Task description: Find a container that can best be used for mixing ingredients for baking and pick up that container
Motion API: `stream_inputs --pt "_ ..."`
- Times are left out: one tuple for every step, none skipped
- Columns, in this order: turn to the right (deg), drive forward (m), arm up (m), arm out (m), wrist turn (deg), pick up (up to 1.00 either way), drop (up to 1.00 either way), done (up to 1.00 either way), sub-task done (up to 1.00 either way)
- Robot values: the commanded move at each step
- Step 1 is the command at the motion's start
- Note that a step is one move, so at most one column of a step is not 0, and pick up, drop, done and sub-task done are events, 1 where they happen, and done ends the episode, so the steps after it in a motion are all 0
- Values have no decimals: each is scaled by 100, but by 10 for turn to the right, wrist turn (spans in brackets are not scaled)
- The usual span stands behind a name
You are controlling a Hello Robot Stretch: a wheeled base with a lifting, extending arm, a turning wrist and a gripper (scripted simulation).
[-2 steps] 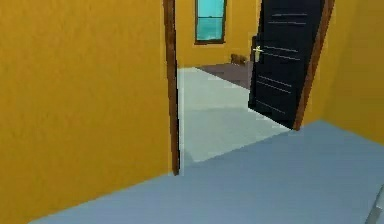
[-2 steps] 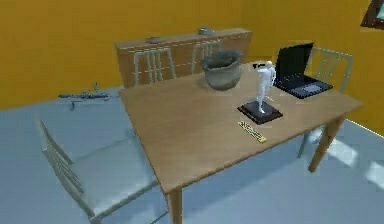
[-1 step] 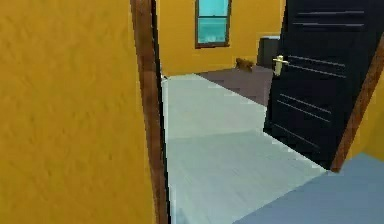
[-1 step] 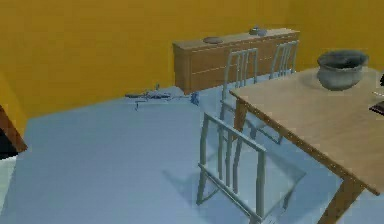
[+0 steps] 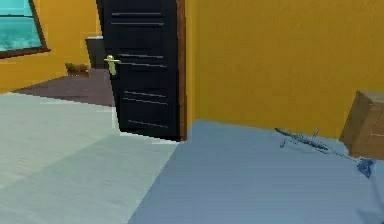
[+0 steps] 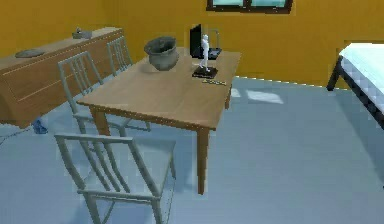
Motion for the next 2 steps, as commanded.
stream_inputs --pt "150 0 0 0 0 0 0 0 0" --pt "0 75 0 0 0 0 0 0 0"
